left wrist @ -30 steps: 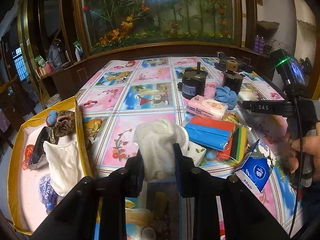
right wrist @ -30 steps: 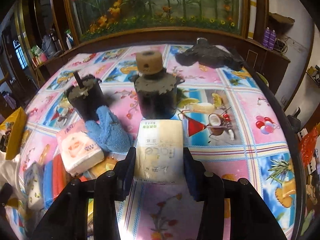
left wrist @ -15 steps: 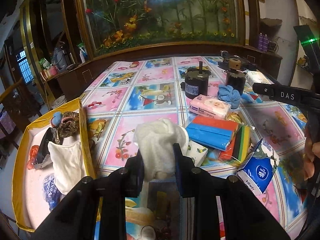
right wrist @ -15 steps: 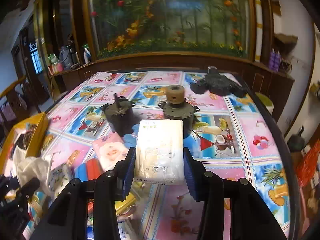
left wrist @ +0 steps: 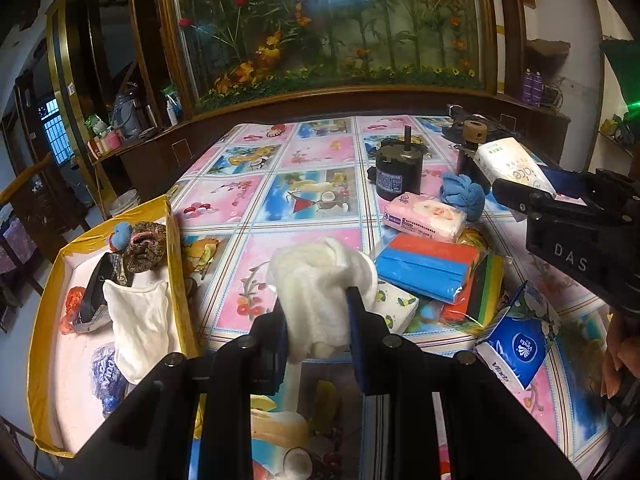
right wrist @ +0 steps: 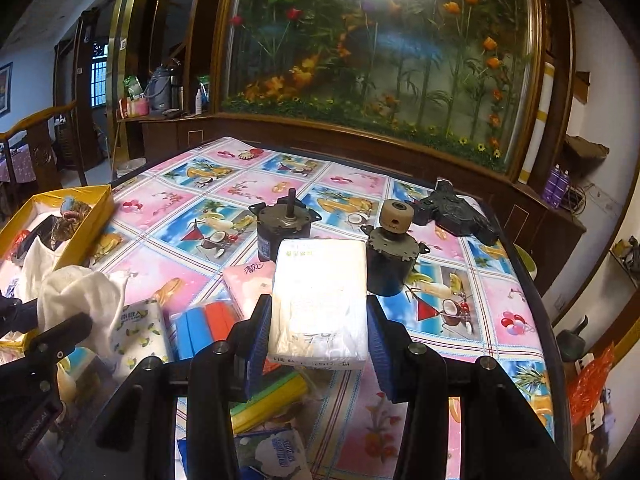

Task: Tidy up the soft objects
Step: 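Carry the towel toward the yellow box with the left tool while the right tool lifts the Face pack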

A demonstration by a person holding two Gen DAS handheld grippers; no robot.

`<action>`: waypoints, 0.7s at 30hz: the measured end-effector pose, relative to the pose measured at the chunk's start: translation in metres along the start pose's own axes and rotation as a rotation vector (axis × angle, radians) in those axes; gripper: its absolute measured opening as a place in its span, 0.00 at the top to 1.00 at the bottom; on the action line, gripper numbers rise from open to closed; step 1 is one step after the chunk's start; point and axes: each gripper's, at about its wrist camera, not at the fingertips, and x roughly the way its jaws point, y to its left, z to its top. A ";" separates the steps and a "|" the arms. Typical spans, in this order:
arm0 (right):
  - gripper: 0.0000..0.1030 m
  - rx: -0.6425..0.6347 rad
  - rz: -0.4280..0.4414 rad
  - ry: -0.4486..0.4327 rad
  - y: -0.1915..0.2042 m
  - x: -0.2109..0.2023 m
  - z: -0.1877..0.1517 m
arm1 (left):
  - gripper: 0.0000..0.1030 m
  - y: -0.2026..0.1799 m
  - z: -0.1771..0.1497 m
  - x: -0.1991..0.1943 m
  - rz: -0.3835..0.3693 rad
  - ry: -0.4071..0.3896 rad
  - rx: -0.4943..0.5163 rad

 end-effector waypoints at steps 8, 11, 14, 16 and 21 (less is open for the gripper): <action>0.54 -0.013 0.001 -0.009 0.002 -0.002 0.001 | 0.76 -0.001 0.000 -0.001 0.001 0.000 0.003; 0.54 -0.018 0.001 -0.012 0.004 -0.004 0.001 | 0.76 -0.001 0.000 -0.002 0.003 -0.001 0.003; 0.54 -0.022 0.002 -0.013 0.005 -0.004 0.000 | 0.76 0.000 0.000 -0.002 0.004 -0.001 0.001; 0.54 -0.022 0.004 -0.019 0.006 -0.006 0.000 | 0.76 0.001 0.000 -0.004 0.008 -0.005 -0.001; 0.53 -0.008 0.054 -0.030 0.007 -0.010 0.000 | 0.76 0.007 0.000 -0.009 0.013 -0.013 -0.019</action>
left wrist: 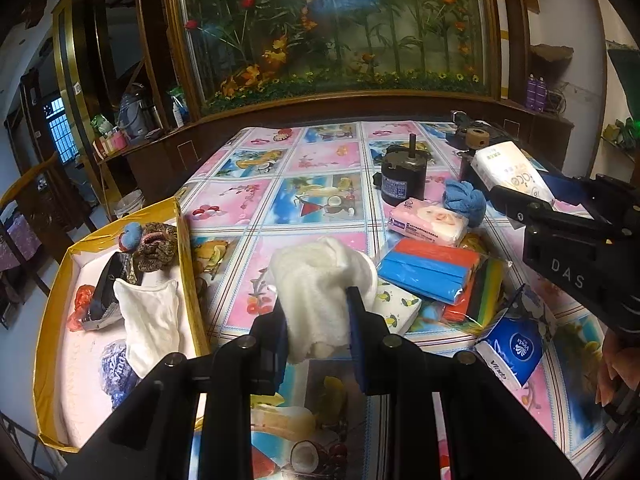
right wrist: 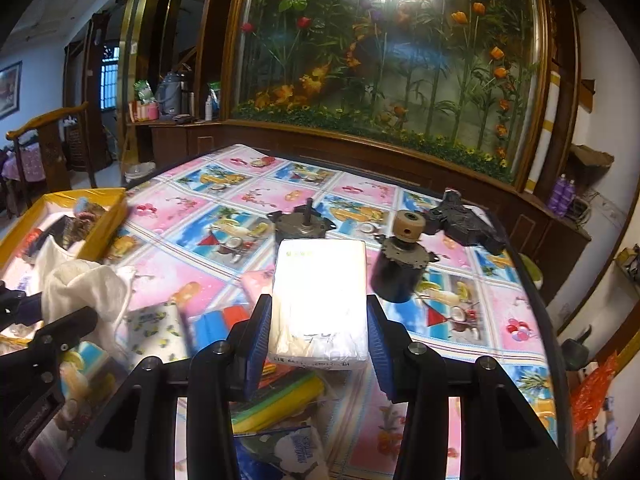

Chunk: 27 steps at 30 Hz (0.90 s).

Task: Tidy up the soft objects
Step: 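Carry the towel toward the yellow box with the left tool while the right tool lifts the Face pack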

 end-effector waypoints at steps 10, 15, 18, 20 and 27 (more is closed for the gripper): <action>0.53 0.029 0.148 0.016 0.014 0.000 -0.004 | 0.76 0.015 -0.004 -0.002 0.013 0.005 -0.035; 0.53 0.019 0.152 0.019 0.018 0.003 -0.005 | 0.76 0.022 -0.005 -0.001 0.018 0.004 -0.051; 0.53 0.019 0.157 0.020 0.018 0.002 -0.005 | 0.76 0.027 -0.006 -0.001 0.022 0.003 -0.065; 0.53 0.018 0.158 0.016 0.018 0.002 -0.005 | 0.76 0.031 -0.007 -0.002 0.027 0.001 -0.074; 0.53 0.019 0.170 0.016 0.021 0.002 -0.006 | 0.76 0.046 -0.007 -0.005 0.031 -0.008 -0.107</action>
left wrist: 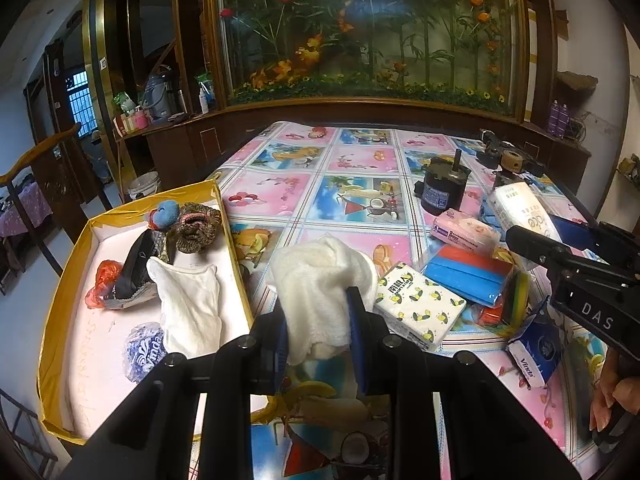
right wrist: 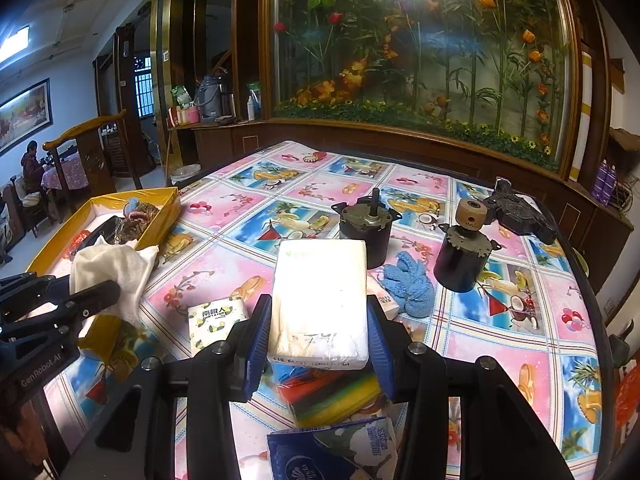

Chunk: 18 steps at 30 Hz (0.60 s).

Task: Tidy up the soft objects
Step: 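Carry the towel toward the yellow box with the left tool while the right tool lifts the Face pack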

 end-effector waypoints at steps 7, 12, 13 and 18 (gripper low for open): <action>0.53 0.013 0.019 -0.004 0.011 0.000 0.006 | 0.76 0.021 -0.003 -0.008 0.002 -0.010 -0.038; 0.53 0.007 0.078 -0.017 0.038 -0.003 0.013 | 0.76 0.051 -0.002 -0.015 0.020 -0.022 -0.090; 0.53 0.005 0.100 -0.016 0.046 -0.002 0.014 | 0.76 0.059 -0.002 -0.017 0.028 -0.024 -0.103; 0.53 -0.039 0.197 -0.010 0.094 0.001 0.020 | 0.76 0.097 -0.004 -0.024 0.077 -0.031 -0.166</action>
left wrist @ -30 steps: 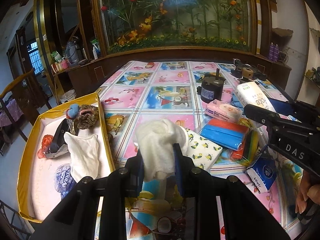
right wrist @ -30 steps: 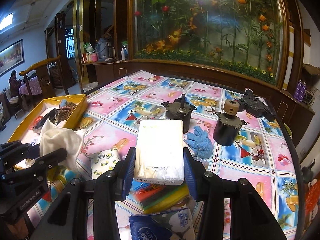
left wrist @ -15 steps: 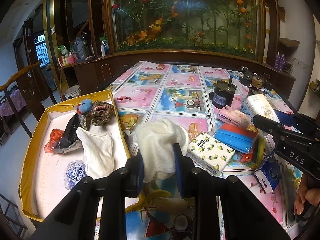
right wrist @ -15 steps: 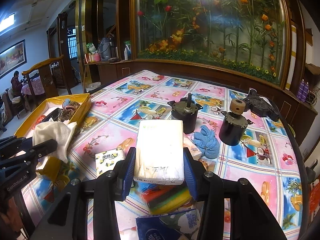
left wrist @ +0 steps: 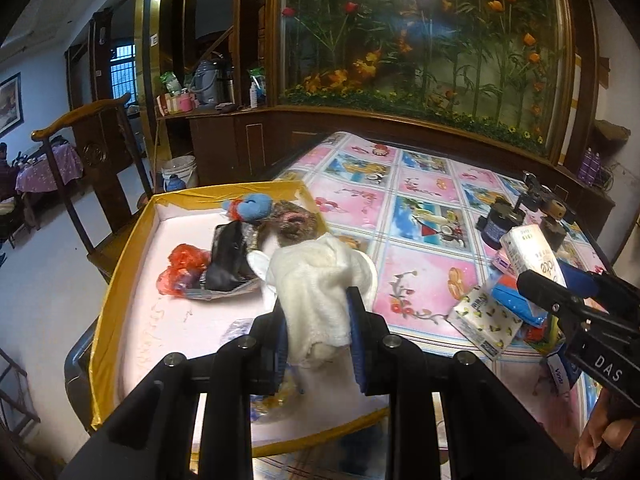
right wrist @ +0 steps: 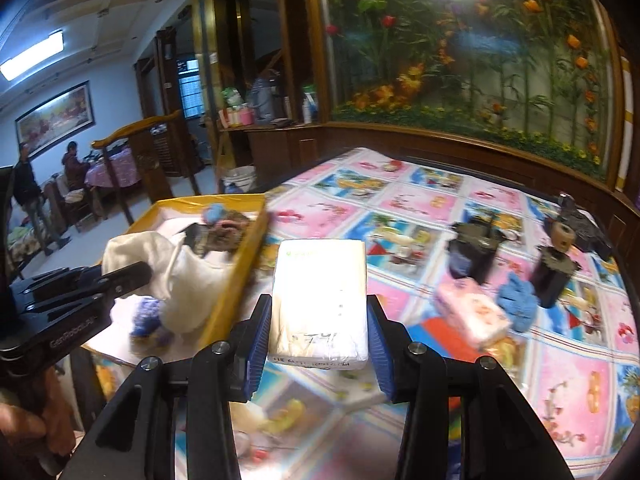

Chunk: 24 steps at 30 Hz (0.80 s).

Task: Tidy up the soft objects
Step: 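Carry the towel toward the yellow box with the left tool while the right tool lifts the Face pack, then release the towel in the box with the left tool while the right tool drops the Face pack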

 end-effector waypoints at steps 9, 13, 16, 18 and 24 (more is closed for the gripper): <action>0.53 -0.051 0.157 0.067 0.071 0.038 0.006 | 0.76 0.073 -0.013 0.008 0.099 0.050 -0.114; 0.53 -0.068 0.212 0.117 0.096 0.057 0.005 | 0.76 0.093 -0.021 0.014 0.121 0.080 -0.142; 0.52 -0.056 0.256 0.178 0.108 0.076 0.002 | 0.76 0.101 -0.025 0.017 0.128 0.098 -0.150; 0.52 -0.043 0.270 0.220 0.111 0.089 0.000 | 0.76 0.104 -0.027 0.019 0.131 0.105 -0.151; 0.50 -0.019 0.259 0.266 0.109 0.107 -0.006 | 0.75 0.105 -0.030 0.024 0.130 0.119 -0.147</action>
